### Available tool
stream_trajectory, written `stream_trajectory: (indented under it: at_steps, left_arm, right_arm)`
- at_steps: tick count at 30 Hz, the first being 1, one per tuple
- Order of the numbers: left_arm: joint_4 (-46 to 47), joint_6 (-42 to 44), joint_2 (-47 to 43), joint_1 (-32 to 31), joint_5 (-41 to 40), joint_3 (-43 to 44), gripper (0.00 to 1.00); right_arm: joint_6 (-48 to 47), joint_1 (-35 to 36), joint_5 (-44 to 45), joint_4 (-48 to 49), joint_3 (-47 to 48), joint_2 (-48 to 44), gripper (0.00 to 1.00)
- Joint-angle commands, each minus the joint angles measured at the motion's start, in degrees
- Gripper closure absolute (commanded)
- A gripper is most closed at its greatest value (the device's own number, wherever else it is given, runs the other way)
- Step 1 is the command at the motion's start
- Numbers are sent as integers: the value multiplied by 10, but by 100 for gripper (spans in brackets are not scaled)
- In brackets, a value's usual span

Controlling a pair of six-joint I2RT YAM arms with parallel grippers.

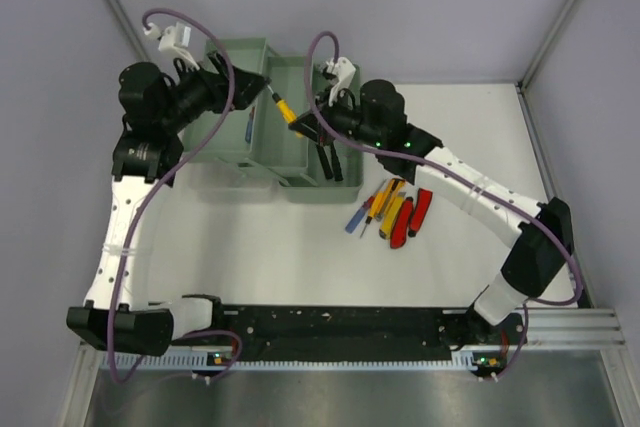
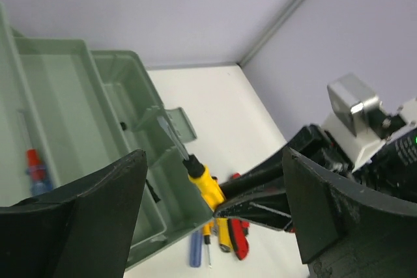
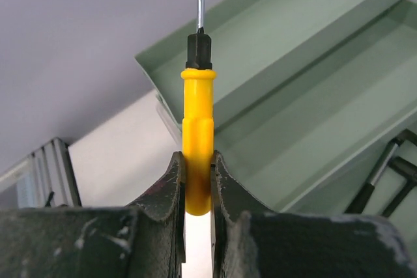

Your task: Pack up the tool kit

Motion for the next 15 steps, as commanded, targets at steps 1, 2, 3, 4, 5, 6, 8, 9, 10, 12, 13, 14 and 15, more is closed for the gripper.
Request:
stream_trajectory:
  at_steps: [1, 2, 3, 4, 5, 6, 8, 9, 10, 12, 13, 14, 15]
  left_arm:
    - [145, -64, 30, -29, 94, -42, 14]
    - [153, -67, 40, -36, 99, -44, 14]
    - [157, -67, 49, -44, 104, -44, 15]
    - [161, -67, 58, -48, 108, -43, 19]
    - [167, -65, 65, -52, 113, -42, 22]
    - [169, -65, 73, -55, 115, -41, 25]
    - [169, -62, 86, -58, 114, -36, 37]
    - [169, -63, 90, -58, 114, -33, 43]
    - [169, -64, 97, -59, 118, -30, 50]
    - [168, -64, 107, -59, 123, -24, 65]
    - [169, -61, 109, -59, 123, -24, 75]
    - [168, -58, 111, -59, 122, -23, 89]
    - [160, -51, 113, -59, 117, -18, 100]
  right_arm:
    - [83, -22, -65, 87, 38, 8, 100]
    - [92, -24, -72, 94, 40, 11, 100]
    - [97, -26, -74, 96, 40, 12, 100]
    - [100, -26, -77, 102, 40, 13, 100]
    - [99, -27, -81, 104, 43, 15, 100]
    - [102, -27, -80, 103, 44, 16, 100]
    - [104, -28, -80, 106, 44, 17, 100]
    - [105, -28, -74, 104, 44, 17, 100]
    - [107, -29, -71, 103, 44, 18, 100]
    - [112, -33, -73, 102, 46, 20, 100]
    - [114, -34, -71, 102, 46, 24, 100]
    - [114, -34, -68, 100, 49, 25, 100]
    - [114, -34, -65, 95, 51, 28, 100]
